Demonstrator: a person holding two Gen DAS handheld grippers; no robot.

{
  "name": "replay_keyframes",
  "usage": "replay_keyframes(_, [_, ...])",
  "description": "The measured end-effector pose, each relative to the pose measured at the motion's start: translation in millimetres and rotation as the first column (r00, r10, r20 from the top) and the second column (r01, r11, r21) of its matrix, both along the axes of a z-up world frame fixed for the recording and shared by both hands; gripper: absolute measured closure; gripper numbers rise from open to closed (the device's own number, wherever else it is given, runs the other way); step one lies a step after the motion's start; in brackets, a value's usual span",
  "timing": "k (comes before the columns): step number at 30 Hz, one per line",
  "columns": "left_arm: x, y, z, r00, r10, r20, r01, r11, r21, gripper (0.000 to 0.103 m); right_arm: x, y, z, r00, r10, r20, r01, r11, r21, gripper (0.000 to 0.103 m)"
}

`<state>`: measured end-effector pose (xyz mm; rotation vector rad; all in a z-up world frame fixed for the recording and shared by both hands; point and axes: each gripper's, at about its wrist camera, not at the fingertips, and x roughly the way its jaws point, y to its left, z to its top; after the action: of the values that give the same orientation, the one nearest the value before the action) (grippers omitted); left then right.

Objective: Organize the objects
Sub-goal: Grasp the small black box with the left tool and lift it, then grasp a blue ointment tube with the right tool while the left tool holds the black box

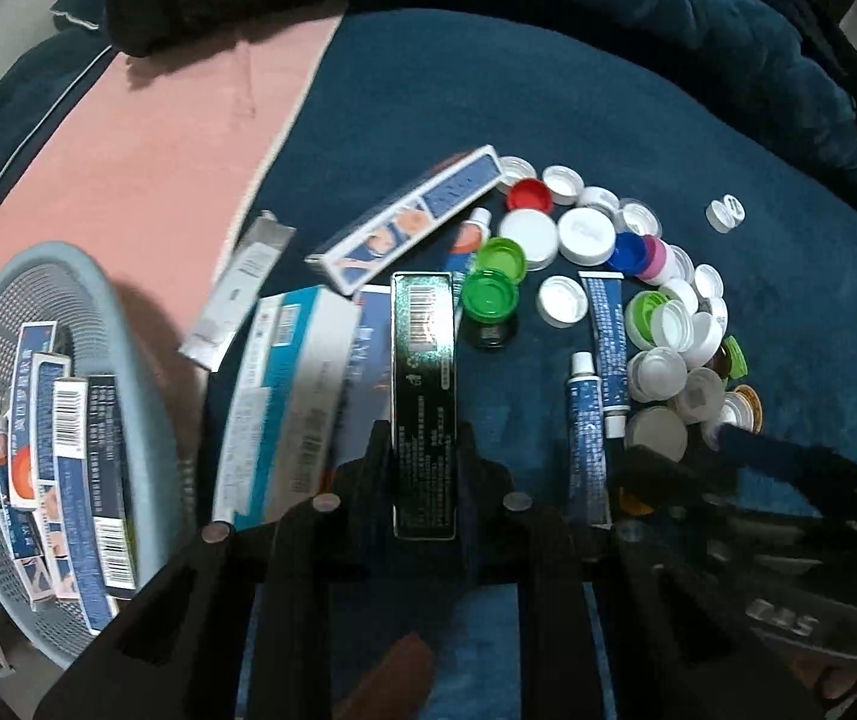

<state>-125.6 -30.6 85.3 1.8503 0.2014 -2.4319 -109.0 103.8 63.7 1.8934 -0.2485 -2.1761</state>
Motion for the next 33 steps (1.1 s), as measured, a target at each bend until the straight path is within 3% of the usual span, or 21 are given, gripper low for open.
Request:
replay_keyframes(2, [8.7, -11.8, 8.1, 1.000, 0.006, -0.001, -0.006, 1.000, 0.007, 0.085, -1.0, -8.3, -6.0, 1.000, 0.008, 0.019, -0.008, 1.000, -0.022, 0.036])
replay_keyframes(4, [17.5, -25.1, 14.8, 1.000, 0.010, 0.000, -0.010, 1.000, 0.026, 0.085, -2.3, -14.6, -12.8, 0.999, 0.013, 0.041, -0.011, 0.999, -0.044, 0.044])
replay_keyframes(11, [10.8, -27.1, 7.1, 1.000, 0.000, 0.011, -0.001, 0.999, 0.054, 0.085, -6.3, -21.5, -37.5, 0.994, -0.010, 0.105, 0.014, 0.999, -0.044, 0.064])
replay_keyframes(16, [12.2, -27.9, 5.8, 1.000, -0.011, 0.016, 0.010, 0.998, 0.065, 0.085, -9.6, -24.0, -53.6, 0.991, -0.040, 0.129, 0.046, 0.998, -0.042, 0.071])
replay_keyframes(18, [12.3, -28.3, 5.2, 1.000, -0.015, 0.019, 0.013, 0.997, 0.071, 0.085, -11.0, -25.1, -54.9, 0.991, -0.055, 0.122, 0.059, 0.998, -0.028, 0.076])
replay_keyframes(19, [11.9, -28.2, 4.7, 1.000, -0.016, 0.020, 0.014, 0.997, 0.074, 0.085, -10.9, -25.6, -54.8, 0.991, -0.060, 0.118, 0.061, 0.998, -0.010, 0.084])
replay_keyframes(23, [12.6, -28.1, 6.5, 1.000, -0.016, 0.022, 0.014, 0.996, 0.093, 0.085, -10.4, -19.9, -45.0, 0.991, -0.065, 0.118, 0.071, 0.996, -0.049, 0.084])
replay_keyframes(33, [29.0, -33.4, 34.9, 1.000, -0.002, -0.025, 0.005, 0.995, 0.098, 0.085, -1.8, -5.6, 12.2, 0.996, -0.087, 0.031, 0.090, 0.987, -0.135, 0.084])
